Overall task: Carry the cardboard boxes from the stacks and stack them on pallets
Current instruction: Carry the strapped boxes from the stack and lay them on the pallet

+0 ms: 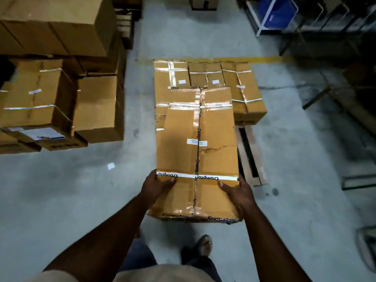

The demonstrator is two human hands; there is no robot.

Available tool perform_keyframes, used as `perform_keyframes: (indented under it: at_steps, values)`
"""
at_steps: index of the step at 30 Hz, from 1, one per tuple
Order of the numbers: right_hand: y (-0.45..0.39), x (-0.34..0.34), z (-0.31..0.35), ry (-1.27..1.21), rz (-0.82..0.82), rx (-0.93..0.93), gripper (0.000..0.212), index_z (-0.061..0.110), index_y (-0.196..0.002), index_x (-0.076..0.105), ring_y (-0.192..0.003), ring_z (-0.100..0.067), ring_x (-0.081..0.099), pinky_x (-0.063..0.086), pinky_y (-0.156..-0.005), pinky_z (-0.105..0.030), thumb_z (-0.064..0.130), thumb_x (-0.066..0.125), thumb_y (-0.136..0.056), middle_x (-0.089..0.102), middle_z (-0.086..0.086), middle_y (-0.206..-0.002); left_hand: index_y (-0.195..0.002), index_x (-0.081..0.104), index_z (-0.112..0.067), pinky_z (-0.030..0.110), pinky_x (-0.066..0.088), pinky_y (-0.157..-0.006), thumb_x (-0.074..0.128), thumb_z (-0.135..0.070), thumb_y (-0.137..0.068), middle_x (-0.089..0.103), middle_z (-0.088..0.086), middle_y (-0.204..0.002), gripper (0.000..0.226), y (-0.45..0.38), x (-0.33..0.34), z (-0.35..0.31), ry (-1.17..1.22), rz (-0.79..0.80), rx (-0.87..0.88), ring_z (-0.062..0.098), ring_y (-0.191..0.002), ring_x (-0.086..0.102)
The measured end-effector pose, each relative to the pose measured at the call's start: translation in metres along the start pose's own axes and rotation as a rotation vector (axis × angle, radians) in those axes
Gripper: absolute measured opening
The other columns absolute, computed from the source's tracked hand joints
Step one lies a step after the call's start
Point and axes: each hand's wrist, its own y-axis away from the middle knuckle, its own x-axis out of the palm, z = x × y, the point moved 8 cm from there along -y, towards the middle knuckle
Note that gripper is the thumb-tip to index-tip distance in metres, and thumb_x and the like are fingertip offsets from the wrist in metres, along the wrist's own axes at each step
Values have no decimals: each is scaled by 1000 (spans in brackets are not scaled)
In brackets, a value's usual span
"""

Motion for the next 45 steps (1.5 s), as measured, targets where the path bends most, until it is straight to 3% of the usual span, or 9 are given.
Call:
perform_keyframes:
  at_steps: [5,10,15,20,26,31,35,42,45]
  values:
    - [-22,-87,-26,36,-6,58,48,30,-122,65,-88,-7,65,49,-63,-22,26,89,-80,72,8,-105,-124,67,-21,52,57,-99,88,-36,-75,76,-2,-117,55,10,90,5,-3,103,-25,23,-108,72]
    - [-45,-146,-67,57,-61,127,46,21,-125,66,-86,-4,63,46,-51,-6,12,86,-84,70,9,-101,-125,67,-19,34,59,-88,79,-8,-87,75,-2,-115,41,1,166,11,-37,170,-15,23,-110,70]
    - [-102,-185,-120,189,-79,114,58,30,-136,62,-99,-14,64,51,-79,-30,39,85,-84,70,3,-125,-121,70,-28,46,60,-93,80,-21,-80,77,-2,-112,43,-34,233,43,-74,137,-53,22,-107,71]
    - [-184,-203,-168,224,-16,92,57,29,-137,60,-102,-11,65,46,-72,-20,37,84,-86,68,7,-118,-128,64,-29,40,57,-87,76,-14,-91,72,-2,-115,42,-86,299,80,-81,46,-141,22,-108,67]
    - [-297,-189,-260,262,94,66,71,36,-146,49,-105,-10,62,48,-89,-29,47,82,-85,63,20,-118,-134,55,-42,59,56,-97,67,-64,-83,69,-6,-127,57,-165,336,211,-162,-104,-219,27,-114,66]
    - [-368,-159,-314,177,186,66,68,40,-147,48,-110,-8,64,51,-82,-20,44,81,-87,65,16,-127,-139,55,-31,57,51,-103,66,-30,-100,66,1,-134,41,-203,350,230,-234,-229,-191,32,-121,62]
    - [-412,-143,-327,145,202,39,68,42,-147,48,-116,-17,63,52,-88,-32,41,81,-88,65,10,-132,-142,53,-28,43,49,-98,64,-34,-100,63,-5,-131,44,-233,357,220,-258,-240,-52,25,-120,60]
    - [-447,-107,-326,243,201,-43,72,34,-157,32,-127,-22,57,48,-99,-34,34,73,-97,56,5,-142,-146,40,-30,46,48,-107,79,-27,-87,55,-4,-144,70,-279,355,205,-410,-124,142,18,-130,55]
    - [-435,-101,-334,356,229,-95,103,38,-161,8,-138,-19,44,43,-112,-43,40,81,-88,38,4,-158,-163,8,-10,57,29,-122,94,-46,-66,16,19,-169,134,-275,353,223,-829,-61,132,39,-154,21]
